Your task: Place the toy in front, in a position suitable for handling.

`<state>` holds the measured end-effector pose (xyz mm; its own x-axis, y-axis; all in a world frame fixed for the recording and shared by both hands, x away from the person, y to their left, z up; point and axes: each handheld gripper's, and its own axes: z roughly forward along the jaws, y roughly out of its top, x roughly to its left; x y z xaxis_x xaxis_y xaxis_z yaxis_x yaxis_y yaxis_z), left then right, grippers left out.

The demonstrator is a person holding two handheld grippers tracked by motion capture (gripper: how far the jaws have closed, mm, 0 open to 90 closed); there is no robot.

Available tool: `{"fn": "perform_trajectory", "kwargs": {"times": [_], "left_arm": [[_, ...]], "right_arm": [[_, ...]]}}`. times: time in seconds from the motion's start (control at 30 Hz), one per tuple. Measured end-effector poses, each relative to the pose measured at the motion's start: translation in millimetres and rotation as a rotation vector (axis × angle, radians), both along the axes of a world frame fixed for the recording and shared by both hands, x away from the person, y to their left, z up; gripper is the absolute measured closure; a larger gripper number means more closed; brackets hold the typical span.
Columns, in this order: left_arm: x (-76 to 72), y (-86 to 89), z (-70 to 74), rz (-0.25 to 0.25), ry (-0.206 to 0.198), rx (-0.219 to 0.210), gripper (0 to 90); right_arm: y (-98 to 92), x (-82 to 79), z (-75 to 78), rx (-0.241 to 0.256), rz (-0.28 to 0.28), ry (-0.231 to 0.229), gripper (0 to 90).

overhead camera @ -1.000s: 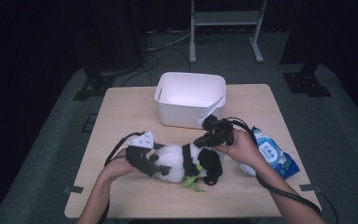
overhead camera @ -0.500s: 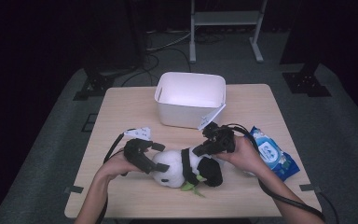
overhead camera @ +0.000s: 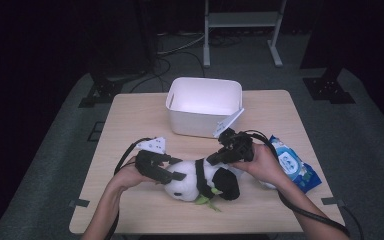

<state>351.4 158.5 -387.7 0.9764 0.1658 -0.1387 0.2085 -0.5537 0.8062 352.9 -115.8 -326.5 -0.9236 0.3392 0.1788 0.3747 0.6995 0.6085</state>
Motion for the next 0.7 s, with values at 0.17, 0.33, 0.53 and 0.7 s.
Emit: {"fn": "perform_trajectory", "kwargs": {"times": [0.17,0.33,0.53,0.7], "left_arm": [[1.7,-2.8,1.8,-0.020,-0.030,0.006,47.9],[-1.9,1.4,-0.7,-0.030,-0.043,-0.009,47.1],[-4.5,8.3,-4.5,-0.027,-0.034,-0.034,46.1],[-5.2,8.9,-5.0,-0.028,-0.036,-0.035,45.8]], "right_arm": [[10.4,16.2,8.8,0.037,-0.010,0.012,88.6],[41.3,20.7,21.5,0.085,0.042,0.002,88.6],[65.2,13.9,30.9,0.156,0.099,-0.002,88.6],[62.8,11.0,18.6,0.049,0.084,-0.022,88.4]]}}
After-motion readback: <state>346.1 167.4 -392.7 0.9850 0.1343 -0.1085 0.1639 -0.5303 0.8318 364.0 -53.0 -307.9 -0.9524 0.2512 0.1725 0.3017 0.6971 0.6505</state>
